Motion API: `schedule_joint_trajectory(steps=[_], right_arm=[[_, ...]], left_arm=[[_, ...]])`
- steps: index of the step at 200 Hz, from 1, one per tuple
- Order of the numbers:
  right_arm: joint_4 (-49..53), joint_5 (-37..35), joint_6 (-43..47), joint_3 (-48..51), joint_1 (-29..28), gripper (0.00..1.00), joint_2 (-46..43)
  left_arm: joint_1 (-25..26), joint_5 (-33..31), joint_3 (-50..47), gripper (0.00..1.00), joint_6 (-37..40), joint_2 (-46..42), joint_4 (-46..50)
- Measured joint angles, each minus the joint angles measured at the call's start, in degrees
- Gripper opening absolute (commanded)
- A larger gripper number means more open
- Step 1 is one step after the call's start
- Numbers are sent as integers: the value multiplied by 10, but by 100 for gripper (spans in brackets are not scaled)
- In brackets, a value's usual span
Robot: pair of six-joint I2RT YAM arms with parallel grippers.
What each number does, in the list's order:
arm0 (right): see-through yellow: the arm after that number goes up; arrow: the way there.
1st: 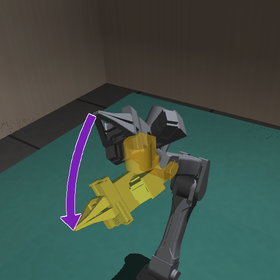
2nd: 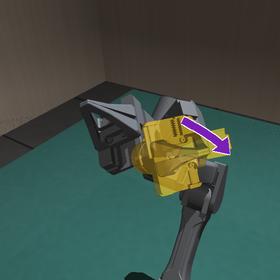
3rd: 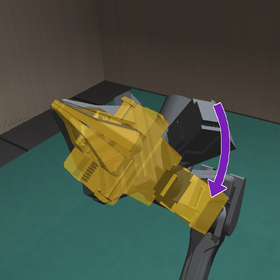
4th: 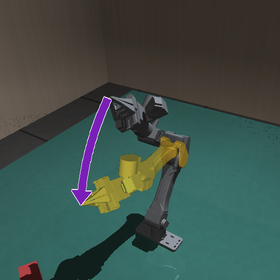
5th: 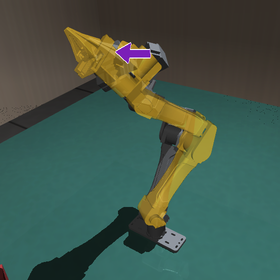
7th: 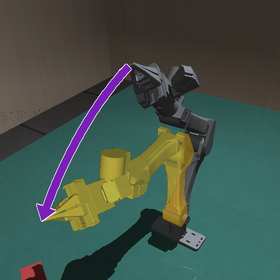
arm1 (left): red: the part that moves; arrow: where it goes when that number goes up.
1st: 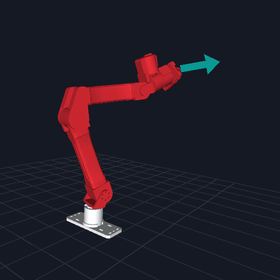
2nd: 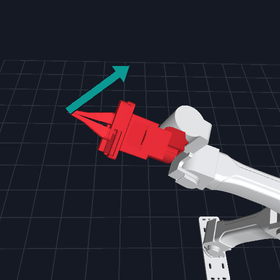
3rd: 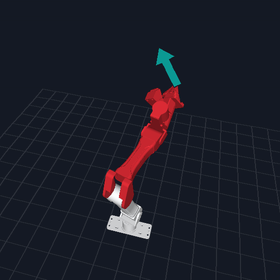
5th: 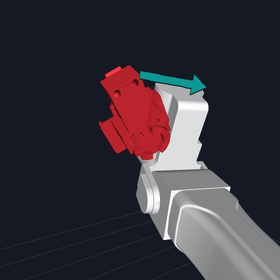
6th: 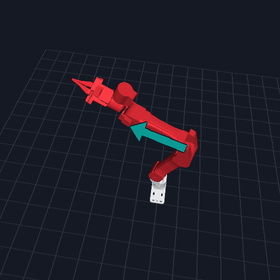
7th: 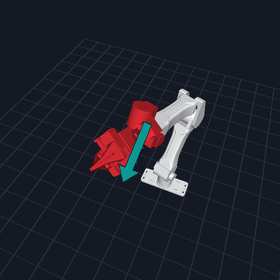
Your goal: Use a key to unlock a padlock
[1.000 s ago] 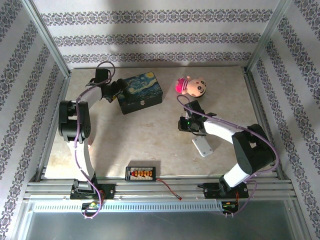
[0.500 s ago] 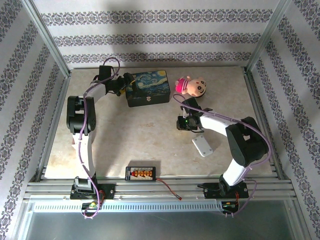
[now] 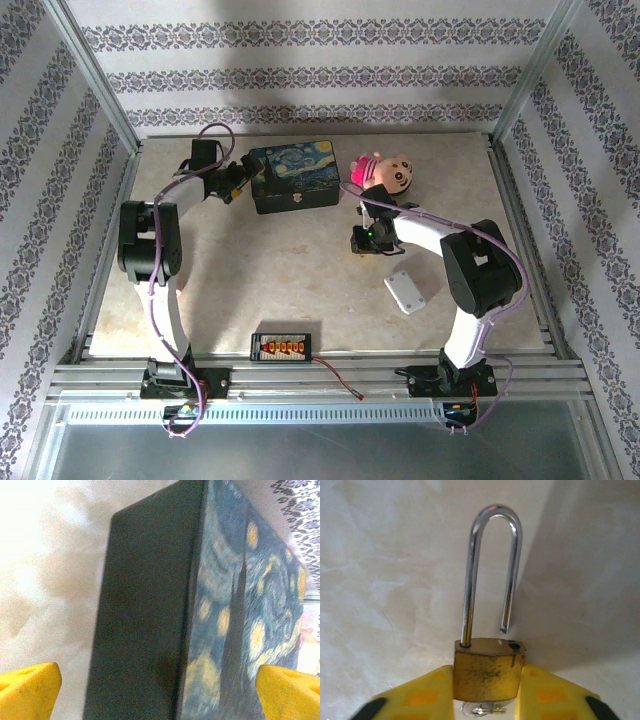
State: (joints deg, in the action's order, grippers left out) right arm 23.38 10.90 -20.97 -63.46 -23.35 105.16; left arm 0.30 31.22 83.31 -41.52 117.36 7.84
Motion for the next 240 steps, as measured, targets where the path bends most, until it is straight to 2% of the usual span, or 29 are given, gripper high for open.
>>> schedule_joint_trajectory(steps=[20,50,108,160,193,208,214,240], right_arm=[[2,-2,6,-1,0,48,3],[3,-1,16,-1,0,58,-3],[2,-4,15,26,21,61,-125],[-18,-10,15,65,32,64,-217],[-38,-27,15,107,45,69,-268],[-51,-41,14,134,52,74,-298],[-58,-49,13,146,55,83,-311],[-89,-85,14,203,66,89,-374]], left_arm=[[0,-14,-56,99,1,-34,-12],[1,-15,-93,99,4,-41,-33],[10,-19,-57,100,23,-19,-24],[57,-100,-34,99,71,-19,-8],[77,-154,-122,99,87,-95,-23],[85,-181,-178,99,98,-150,-38],[89,-192,-202,99,103,-174,-47],[99,-240,-331,99,130,-301,-118]])
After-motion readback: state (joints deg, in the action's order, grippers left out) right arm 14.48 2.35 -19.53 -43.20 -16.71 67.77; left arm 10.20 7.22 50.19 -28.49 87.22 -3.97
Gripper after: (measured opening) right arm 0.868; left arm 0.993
